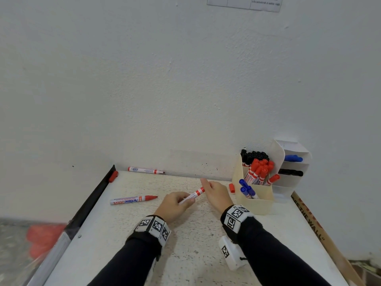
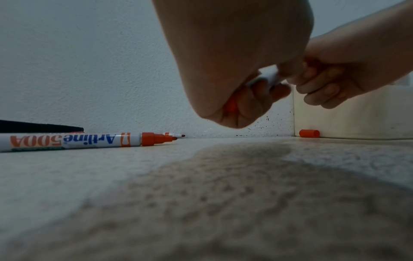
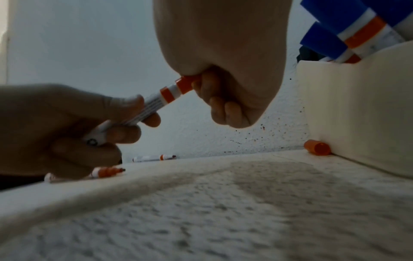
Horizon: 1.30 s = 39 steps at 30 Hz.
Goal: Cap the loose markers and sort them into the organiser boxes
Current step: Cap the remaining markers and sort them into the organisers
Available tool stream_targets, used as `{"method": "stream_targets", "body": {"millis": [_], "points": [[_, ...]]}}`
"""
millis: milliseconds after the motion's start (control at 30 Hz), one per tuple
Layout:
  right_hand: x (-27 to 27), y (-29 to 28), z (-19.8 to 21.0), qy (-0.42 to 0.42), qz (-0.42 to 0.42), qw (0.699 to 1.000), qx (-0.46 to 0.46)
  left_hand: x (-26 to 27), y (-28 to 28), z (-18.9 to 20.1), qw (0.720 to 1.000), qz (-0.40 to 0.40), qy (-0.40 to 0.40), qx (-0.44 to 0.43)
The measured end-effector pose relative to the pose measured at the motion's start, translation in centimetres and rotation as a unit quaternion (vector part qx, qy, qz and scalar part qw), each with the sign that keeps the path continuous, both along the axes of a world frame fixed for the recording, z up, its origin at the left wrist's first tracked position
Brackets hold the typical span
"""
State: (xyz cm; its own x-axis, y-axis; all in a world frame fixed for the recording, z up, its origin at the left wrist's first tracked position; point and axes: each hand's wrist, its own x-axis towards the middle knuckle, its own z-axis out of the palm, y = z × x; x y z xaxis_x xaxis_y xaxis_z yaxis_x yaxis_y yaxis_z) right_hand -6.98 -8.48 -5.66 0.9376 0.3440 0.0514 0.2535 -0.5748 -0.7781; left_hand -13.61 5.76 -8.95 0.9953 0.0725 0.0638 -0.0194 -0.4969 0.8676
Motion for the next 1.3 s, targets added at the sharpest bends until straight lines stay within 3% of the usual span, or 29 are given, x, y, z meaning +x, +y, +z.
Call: {"method": "stream_targets", "body": {"millis": [267,400,600,867,1000,1067,1167,1233,1300], "points": [[-1.1,0.7,-1.3,0.034,0.064,0.997,0.028,-0.8,1.7,0.6,0.965,-0.048,0.177,-0.187],[-0.9,1.0,-1.1,0.028,0.102,0.994,0.010,-1.1,1.9,0.9,0.958,-0.029,0.192,-0.209],[0.0,0.5,0.2,0.021,0.122,0.992,-0.033,-0.7,1.3,0.9,0.968,-0.026,0.155,-0.194],[0.3,-1.7,6.1,-0.013,0.076,0.980,0.184,-0.5,0.4,2.1,0.971,0.011,0.140,-0.194],[1.2,-4.5,10.5,-0.166,-0.020,0.968,0.185,0.2,2.1,2.4,0.995,0.077,0.046,-0.038],[1.6,-6.2,11.8,-0.222,-0.062,0.962,0.145,0.2,3.2,2.4,0.982,0.149,0.030,0.113],[2.2,-8.6,12.3,-0.217,-0.112,0.968,0.051,-0.7,4.7,2.4,0.896,0.181,0.153,0.376],[2.9,-9.6,11.5,-0.175,-0.123,0.977,0.006,-1.5,5.5,2.2,0.848,0.177,0.229,0.444],[3.9,-10.1,10.0,-0.138,-0.120,0.983,-0.014,-2.0,6.2,2.0,0.827,0.179,0.266,0.461]]}}
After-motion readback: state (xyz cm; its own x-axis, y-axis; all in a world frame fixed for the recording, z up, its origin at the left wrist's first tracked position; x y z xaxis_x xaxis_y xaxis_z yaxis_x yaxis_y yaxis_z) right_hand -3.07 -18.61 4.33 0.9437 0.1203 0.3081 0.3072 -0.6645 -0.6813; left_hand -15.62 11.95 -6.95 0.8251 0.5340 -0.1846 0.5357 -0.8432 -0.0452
